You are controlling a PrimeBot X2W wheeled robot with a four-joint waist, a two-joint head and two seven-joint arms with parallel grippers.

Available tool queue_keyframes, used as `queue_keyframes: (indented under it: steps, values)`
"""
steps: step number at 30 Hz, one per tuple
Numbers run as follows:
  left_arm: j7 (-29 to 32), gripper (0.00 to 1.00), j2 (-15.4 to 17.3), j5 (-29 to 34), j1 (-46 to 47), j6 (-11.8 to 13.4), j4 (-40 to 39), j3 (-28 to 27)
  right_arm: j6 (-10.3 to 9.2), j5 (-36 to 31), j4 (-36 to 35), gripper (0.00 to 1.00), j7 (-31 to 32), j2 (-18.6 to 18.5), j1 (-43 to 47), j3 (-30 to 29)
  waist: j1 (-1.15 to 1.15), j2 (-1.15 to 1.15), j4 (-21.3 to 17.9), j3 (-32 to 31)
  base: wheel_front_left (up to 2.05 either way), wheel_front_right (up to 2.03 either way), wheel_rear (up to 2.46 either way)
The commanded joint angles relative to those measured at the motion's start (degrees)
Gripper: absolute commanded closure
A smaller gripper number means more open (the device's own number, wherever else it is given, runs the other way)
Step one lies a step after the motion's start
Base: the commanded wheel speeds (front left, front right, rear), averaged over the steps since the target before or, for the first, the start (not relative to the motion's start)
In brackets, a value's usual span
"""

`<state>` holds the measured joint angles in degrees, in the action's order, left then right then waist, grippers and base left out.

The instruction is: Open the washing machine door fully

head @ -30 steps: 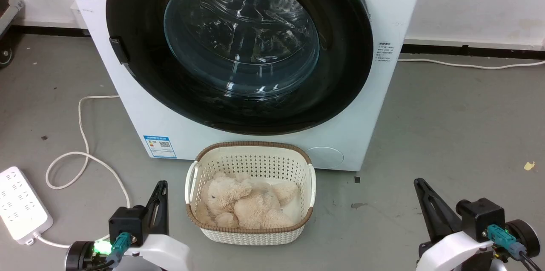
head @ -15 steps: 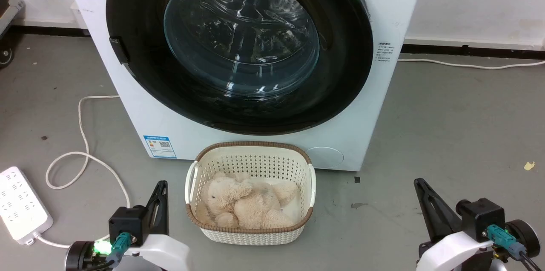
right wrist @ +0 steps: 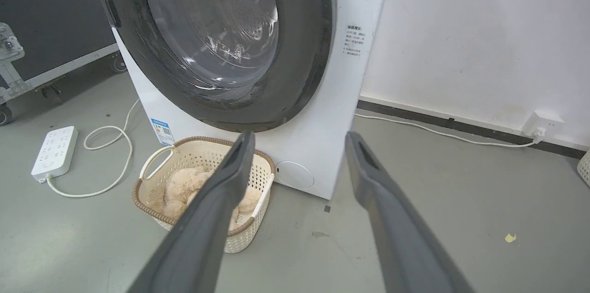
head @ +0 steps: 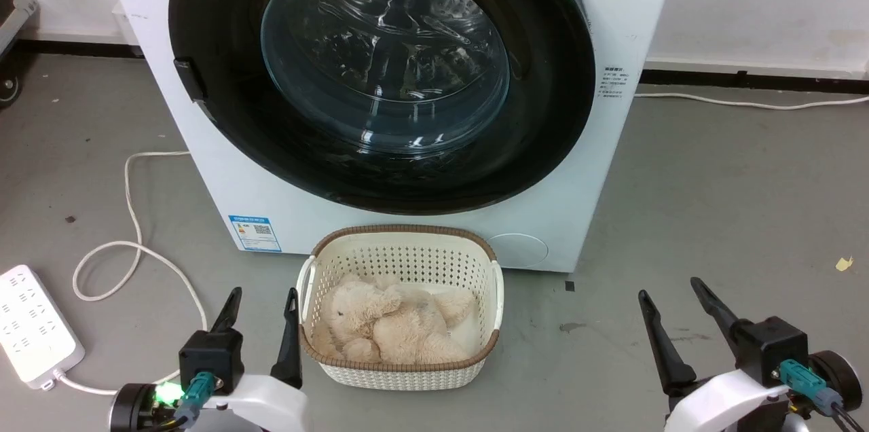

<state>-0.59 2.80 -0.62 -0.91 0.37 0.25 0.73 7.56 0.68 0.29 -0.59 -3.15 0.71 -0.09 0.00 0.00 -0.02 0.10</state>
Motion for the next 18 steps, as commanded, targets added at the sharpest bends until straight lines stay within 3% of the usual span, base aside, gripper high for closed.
queue_keyframes:
  steps: [1, 17, 18]
  values:
    - [-0.46, 0.00, 0.01, 0.11, -0.16, 0.31, -0.04, 0.13, -0.01, 0.56, -0.17, 0.00, -0.47, 0.02, 0.33, -0.15, 0.00, 0.00, 0.00, 0.02, 0.00, 0.00, 0.00]
    - [-2.74, 0.00, 0.15, 0.34, 0.67, 1.59, -0.78, 2.59, -0.02, 1.48, -1.56, 0.00, -2.75, 0.06, -0.07, -0.29, 0.00, 0.00, 0.53, 2.63, 0.00, 0.00, 0.00]
    - [-2.86, 0.00, 0.16, 0.36, 0.78, 1.68, -0.86, 2.75, -0.02, 1.78, -1.62, 0.56, -2.87, 0.06, -0.21, -0.35, 0.00, 0.00, 0.59, 2.86, 0.00, 0.00, 0.00]
